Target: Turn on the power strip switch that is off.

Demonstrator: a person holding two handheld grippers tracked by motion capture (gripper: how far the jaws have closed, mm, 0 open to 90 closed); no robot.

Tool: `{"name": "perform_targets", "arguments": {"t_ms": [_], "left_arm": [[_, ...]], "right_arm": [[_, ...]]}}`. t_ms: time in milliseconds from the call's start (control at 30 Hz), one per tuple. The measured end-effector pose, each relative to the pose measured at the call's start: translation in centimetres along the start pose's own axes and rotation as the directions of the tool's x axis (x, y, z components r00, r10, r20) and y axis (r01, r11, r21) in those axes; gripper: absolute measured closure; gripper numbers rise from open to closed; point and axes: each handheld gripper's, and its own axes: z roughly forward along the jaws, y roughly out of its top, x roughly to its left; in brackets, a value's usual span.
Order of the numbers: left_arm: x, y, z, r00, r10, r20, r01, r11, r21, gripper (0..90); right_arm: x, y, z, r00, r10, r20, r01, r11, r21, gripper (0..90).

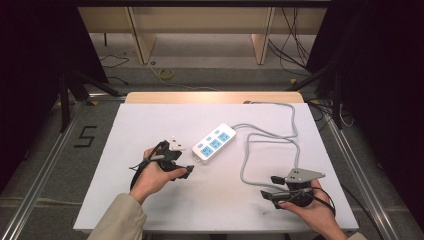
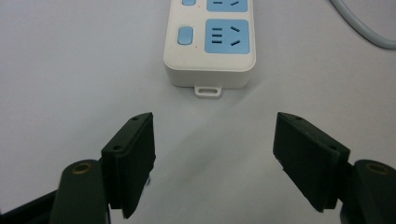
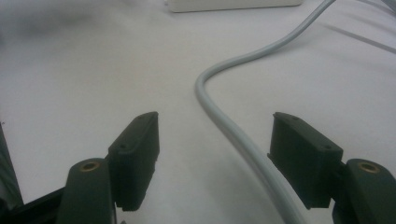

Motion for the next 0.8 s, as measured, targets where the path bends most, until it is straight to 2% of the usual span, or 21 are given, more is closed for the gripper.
{"name": "perform_targets", "arguments": {"t_ms": [367,567,800], "left_arm": [[-0.2,-1.7,-0.9,0.9995,0.029,-0.009,-0.029,0.9991,-0.031,28.6],[-0.3,-3.7,-1.4,0.9988,0.049,-0.003,-0.049,0.9981,-0.036,27.1],[-0.4,-6.3,-2.1,0.9985,0.041,-0.038,-0.042,0.9983,-0.039,27.2]], "right_arm": [[0.0,0.0,0.0,1.0000,0.001,-0.001,-0.001,1.000,-0.002,33.7],[0.0,0.0,0.0,1.0000,0.003,0.000,-0.003,1.000,0.001,33.7],[0.1,0.0,0.0,1.0000,0.002,-0.003,-0.002,1.000,0.000,33.7]]}}
